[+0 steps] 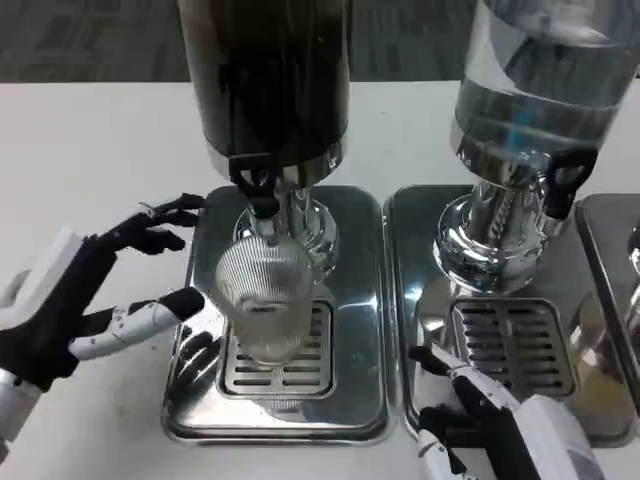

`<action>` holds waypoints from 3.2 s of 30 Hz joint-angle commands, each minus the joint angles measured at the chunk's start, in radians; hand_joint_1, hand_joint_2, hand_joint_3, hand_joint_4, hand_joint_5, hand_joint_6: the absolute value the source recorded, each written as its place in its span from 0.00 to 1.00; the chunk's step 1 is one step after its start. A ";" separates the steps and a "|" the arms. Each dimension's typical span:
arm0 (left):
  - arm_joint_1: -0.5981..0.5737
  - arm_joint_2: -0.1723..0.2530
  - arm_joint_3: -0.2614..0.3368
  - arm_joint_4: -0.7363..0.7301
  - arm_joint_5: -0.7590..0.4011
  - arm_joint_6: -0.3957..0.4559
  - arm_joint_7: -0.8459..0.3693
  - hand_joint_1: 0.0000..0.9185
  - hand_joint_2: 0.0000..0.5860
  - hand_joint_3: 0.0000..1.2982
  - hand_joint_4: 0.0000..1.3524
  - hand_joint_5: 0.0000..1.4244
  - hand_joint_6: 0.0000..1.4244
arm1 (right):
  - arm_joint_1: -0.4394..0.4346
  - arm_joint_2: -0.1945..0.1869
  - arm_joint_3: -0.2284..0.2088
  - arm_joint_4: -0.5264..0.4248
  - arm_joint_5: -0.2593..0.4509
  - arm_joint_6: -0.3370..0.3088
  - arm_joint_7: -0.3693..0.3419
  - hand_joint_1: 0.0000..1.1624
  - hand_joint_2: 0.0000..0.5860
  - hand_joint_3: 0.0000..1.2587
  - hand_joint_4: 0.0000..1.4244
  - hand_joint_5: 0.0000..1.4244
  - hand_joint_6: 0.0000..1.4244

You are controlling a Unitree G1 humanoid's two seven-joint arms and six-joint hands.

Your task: Grasp the cup under the faucet to collect the drink, then remove the cup.

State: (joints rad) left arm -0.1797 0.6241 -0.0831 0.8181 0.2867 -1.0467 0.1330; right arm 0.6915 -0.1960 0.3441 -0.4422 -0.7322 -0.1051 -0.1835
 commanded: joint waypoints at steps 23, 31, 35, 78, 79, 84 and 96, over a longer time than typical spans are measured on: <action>0.146 0.065 0.241 -0.514 -0.968 0.573 -0.974 0.00 0.07 0.20 0.15 0.13 0.11 | -0.037 -0.016 -0.016 0.048 0.073 -0.007 0.016 0.36 0.92 0.18 0.15 0.12 0.16; 0.073 0.025 0.309 -0.526 -1.064 0.896 -1.135 0.00 0.06 0.19 0.13 0.12 0.09 | -0.030 -0.007 -0.013 0.050 0.071 -0.006 0.006 0.37 0.93 0.18 0.15 0.12 0.16; 0.029 0.026 0.333 -0.548 -1.091 1.045 -1.206 0.00 0.07 0.18 0.12 0.14 0.09 | -0.028 0.000 -0.012 0.055 0.074 -0.005 0.002 0.40 0.92 0.19 0.15 0.12 0.16; -0.127 0.015 0.406 -0.518 -1.011 1.265 -1.329 0.00 0.10 0.20 0.10 0.13 0.09 | -0.038 0.046 0.013 0.106 0.081 -0.009 -0.038 0.42 0.92 0.19 0.16 0.12 0.16; -0.131 0.013 0.402 -0.517 -1.009 1.266 -1.332 0.00 0.10 0.20 0.10 0.13 0.09 | -0.037 0.047 0.014 0.106 0.080 -0.008 -0.039 0.42 0.92 0.19 0.16 0.12 0.16; -0.155 0.000 0.380 -0.502 -0.993 1.264 -1.343 0.00 0.10 0.22 0.10 0.13 0.09 | -0.027 0.051 0.018 0.104 0.080 -0.008 -0.048 0.42 0.92 0.19 0.16 0.12 0.16; -0.206 -0.035 0.360 -0.453 -0.949 1.240 -1.355 0.00 0.10 0.23 0.10 0.12 0.08 | -0.015 0.056 0.019 0.099 0.079 -0.007 -0.059 0.43 0.92 0.20 0.16 0.12 0.16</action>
State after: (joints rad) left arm -0.3653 0.6002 0.2890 0.3506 -0.6862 0.2066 -1.2102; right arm 0.6626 -0.1419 0.3622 -0.3481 -0.6625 -0.1125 -0.2368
